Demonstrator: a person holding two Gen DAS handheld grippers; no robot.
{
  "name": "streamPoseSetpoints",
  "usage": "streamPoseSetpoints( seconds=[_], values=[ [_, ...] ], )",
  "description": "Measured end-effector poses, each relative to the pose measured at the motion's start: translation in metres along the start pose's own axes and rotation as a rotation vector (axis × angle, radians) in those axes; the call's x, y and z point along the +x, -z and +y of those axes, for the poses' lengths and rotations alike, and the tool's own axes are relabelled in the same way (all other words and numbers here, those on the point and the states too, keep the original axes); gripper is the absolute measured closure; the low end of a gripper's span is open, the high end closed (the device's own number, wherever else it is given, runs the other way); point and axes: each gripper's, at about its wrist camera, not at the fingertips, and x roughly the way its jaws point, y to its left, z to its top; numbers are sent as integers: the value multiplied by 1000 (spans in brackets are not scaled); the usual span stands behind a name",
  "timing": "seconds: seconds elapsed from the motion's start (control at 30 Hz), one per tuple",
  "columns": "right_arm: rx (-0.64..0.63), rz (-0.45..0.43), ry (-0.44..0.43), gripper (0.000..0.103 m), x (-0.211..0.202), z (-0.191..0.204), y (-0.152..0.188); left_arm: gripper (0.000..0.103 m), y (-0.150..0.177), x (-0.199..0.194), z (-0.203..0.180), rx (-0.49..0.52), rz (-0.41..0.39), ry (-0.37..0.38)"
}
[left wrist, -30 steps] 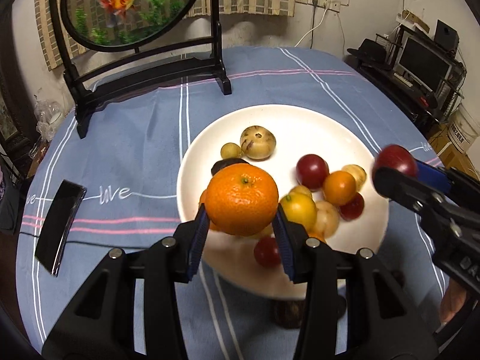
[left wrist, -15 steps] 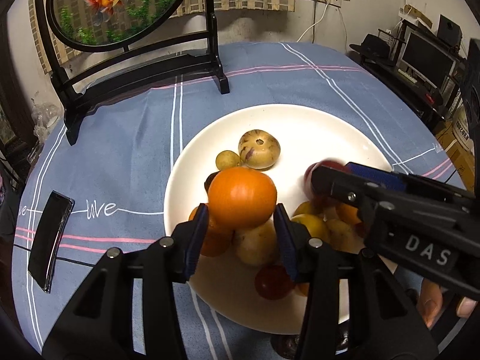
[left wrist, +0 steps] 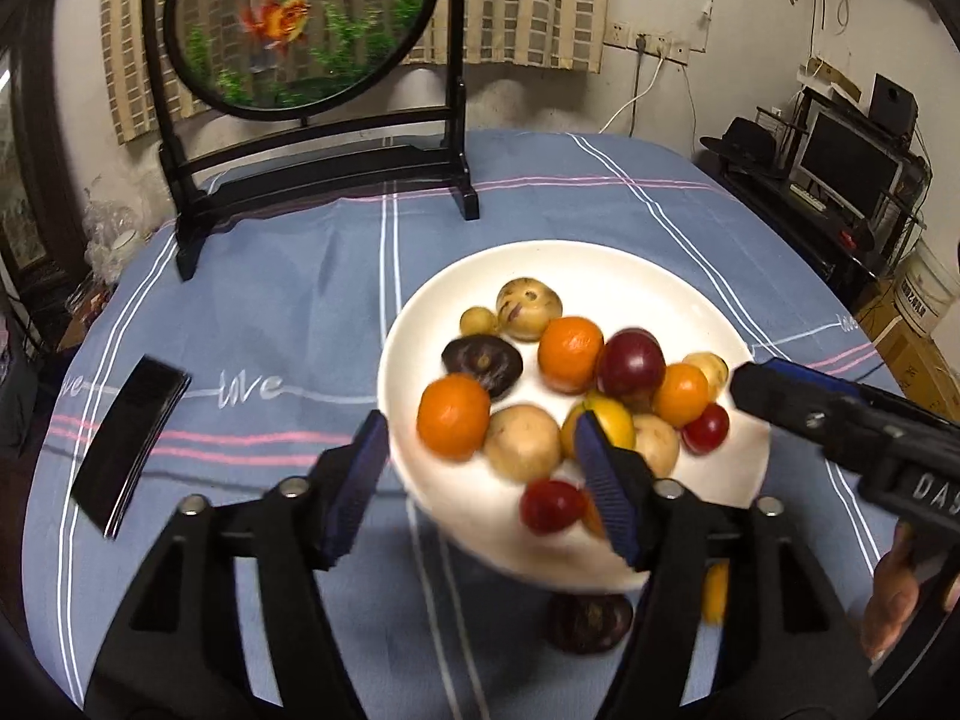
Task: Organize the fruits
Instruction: 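Withdraw both open tools back to the remaining fruits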
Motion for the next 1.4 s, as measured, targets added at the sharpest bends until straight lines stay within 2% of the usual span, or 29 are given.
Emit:
streamPoseSetpoints(
  seconds=[0.03, 0.07, 0.1, 0.13, 0.23, 0.37, 0.53, 0.67, 0.87, 1.03, 1.07, 1.2, 1.4],
  values=[
    [-1, -7, 7, 53, -6, -1, 5, 30, 5, -5, 0, 3, -5, 1],
    [-2, -16, 25, 38, -13, -3, 12, 28, 11, -12, 0, 9, -12, 0],
    [2, -27, 40, 28, -19, -4, 18, 25, 15, -17, 0, 13, -15, 0],
    [2, -38, 51, 28, -24, -5, 23, 22, 20, -21, 0, 14, -17, 1],
    [-18, -42, 78, 28, -39, -11, 43, 22, 36, -32, 2, 4, -14, 23],
    [19, -42, 111, 27, -55, -27, 68, 20, 61, -40, 2, -3, 6, 39],
    [55, -15, 143, 27, -61, -42, 98, 19, 83, -46, 5, -22, 28, 50],
    [32, 9, 158, 27, -62, -42, 116, 17, 94, -51, 10, -23, 29, 42],
    [-60, 38, 215, 27, -58, -34, 129, 16, 105, -43, 14, -35, 64, 45],
    [-87, 80, 258, 27, -47, -33, 129, 16, 110, -32, 10, -26, 95, 52],
    [-95, 92, 268, 28, -44, -32, 129, 16, 111, -30, 10, -24, 100, 56],
    [-164, 151, 344, 48, -29, -27, 127, 16, 112, -24, 12, -30, 114, 67],
    [-204, 172, 362, 50, -15, -22, 121, 16, 114, -18, 9, -26, 133, 79]
  ],
)
